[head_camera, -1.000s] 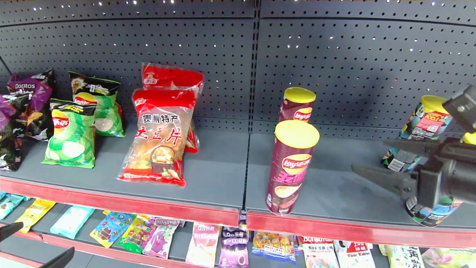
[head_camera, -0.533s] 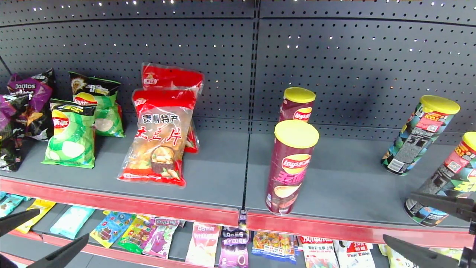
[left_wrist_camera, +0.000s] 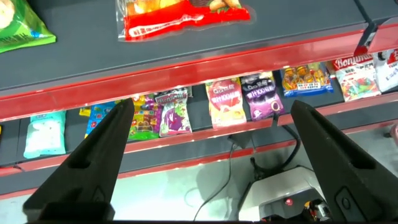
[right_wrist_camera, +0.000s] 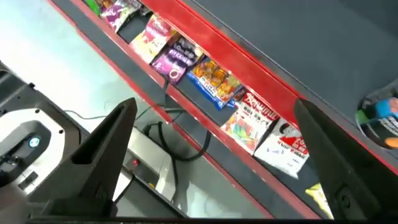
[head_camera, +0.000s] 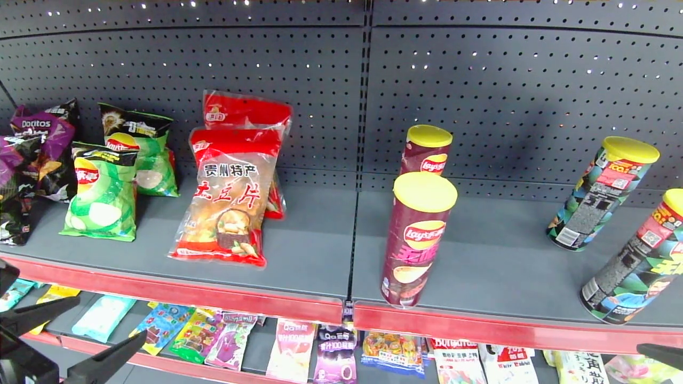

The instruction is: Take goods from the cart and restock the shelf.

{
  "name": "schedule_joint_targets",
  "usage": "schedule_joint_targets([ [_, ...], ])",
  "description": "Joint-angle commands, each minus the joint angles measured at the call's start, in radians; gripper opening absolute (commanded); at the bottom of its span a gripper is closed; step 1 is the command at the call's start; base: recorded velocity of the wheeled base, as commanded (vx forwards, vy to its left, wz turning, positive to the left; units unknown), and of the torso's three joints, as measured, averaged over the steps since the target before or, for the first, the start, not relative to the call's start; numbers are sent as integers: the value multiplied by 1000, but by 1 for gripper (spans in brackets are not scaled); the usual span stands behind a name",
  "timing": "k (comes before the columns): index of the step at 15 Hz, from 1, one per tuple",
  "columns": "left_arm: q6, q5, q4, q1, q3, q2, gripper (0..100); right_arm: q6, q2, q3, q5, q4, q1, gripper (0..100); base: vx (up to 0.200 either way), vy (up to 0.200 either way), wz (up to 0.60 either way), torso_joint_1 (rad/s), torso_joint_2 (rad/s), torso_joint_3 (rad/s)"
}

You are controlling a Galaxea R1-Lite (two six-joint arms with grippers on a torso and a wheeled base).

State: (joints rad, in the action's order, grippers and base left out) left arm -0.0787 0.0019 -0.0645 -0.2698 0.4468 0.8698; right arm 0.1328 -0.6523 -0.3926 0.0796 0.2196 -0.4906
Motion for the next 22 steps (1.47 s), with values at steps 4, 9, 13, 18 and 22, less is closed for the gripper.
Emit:
schedule_joint_targets([
  [4, -1, 1, 0, 0, 0, 15, 100, 1, 77, 14, -4, 6, 14, 100, 0, 0, 0, 0, 0, 0],
  [9, -1, 1, 0, 0, 1, 17, 100, 1, 103, 32, -35, 6, 15, 100, 0, 0, 0, 0, 0, 0],
  [13, -4, 1, 3, -2, 13, 37, 100, -1, 112, 46, -37, 6, 18, 100, 0, 0, -150, 2, 2, 1],
  [18, -15, 1, 2, -2, 20, 40, 100, -1, 112, 55, -37, 4, 21, 100, 0, 0, -600, 3, 3, 1],
  [22, -15, 1, 2, -2, 21, 38, 100, -10, 105, 54, -37, -3, 30, 100, 0, 0, -150, 2, 1, 2],
])
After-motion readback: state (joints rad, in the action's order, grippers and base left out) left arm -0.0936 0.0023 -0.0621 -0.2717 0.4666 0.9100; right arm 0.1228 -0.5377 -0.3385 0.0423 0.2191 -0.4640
